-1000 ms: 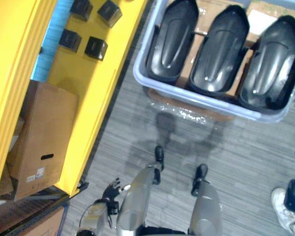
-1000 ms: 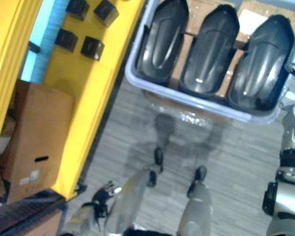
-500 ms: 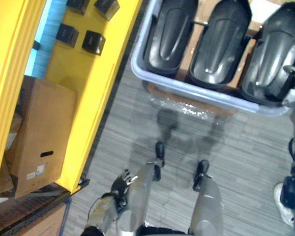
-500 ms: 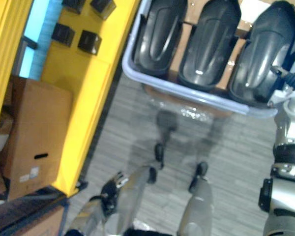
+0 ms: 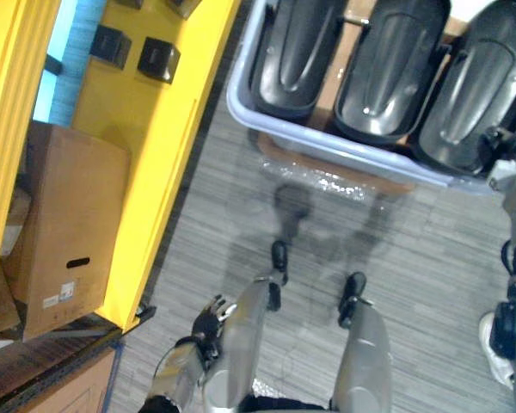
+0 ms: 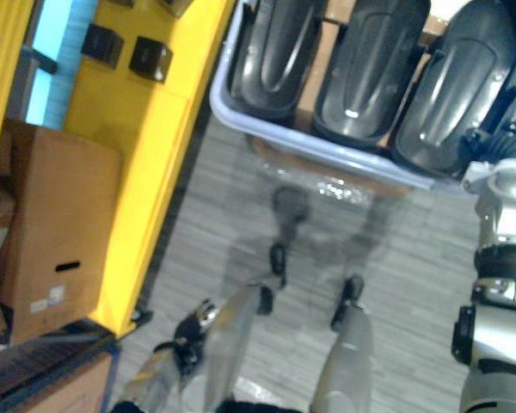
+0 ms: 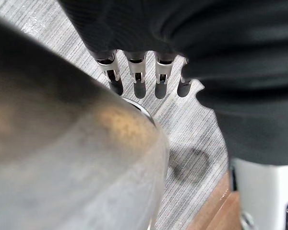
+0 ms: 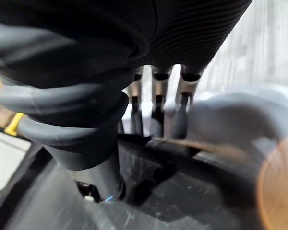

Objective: Walk over and take plastic housings, then place them on the shelf

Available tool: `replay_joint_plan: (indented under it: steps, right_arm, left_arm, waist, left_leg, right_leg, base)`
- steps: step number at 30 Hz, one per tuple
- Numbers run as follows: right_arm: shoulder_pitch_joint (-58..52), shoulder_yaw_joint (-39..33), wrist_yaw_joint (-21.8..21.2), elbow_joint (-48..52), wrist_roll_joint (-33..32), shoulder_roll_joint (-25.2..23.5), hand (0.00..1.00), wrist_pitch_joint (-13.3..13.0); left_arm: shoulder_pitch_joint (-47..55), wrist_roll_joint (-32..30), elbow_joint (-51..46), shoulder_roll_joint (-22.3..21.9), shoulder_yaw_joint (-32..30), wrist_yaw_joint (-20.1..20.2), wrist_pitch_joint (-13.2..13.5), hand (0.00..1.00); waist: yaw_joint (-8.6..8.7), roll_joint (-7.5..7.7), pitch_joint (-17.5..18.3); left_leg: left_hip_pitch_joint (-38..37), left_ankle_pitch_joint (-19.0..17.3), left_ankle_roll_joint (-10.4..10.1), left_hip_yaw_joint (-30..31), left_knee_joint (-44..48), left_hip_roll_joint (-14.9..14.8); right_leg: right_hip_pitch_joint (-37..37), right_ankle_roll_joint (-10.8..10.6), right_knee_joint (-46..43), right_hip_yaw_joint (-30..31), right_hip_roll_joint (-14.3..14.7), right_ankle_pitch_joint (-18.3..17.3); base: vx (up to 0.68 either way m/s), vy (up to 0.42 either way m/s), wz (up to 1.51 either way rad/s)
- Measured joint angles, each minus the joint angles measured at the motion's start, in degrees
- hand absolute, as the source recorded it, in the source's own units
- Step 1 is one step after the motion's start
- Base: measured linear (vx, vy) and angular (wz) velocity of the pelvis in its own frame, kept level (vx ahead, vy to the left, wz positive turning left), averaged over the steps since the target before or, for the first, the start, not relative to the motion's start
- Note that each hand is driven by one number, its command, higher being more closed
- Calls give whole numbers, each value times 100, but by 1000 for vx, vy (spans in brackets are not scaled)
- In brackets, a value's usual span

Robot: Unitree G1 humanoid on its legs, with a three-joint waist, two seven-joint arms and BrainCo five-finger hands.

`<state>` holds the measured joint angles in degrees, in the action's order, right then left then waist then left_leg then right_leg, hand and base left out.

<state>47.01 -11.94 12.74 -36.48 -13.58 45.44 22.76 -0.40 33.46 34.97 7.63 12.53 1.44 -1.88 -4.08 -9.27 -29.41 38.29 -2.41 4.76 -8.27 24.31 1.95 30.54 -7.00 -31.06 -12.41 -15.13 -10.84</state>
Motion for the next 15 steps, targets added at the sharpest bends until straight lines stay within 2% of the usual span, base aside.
replay_joint_plan:
  steps: [15]
  right_arm:
    - [36,140,-65,-120,96,85,100,107]
  left_arm:
    - [0,50,6,2,9,-1,11,0]
  waist:
    - [2,-12,8]
  left_leg:
    - [0,1,-2,0,18,-40]
  right_leg:
    - [-11,6,19,-5,32,-3]
  base:
    - [0,0,0]
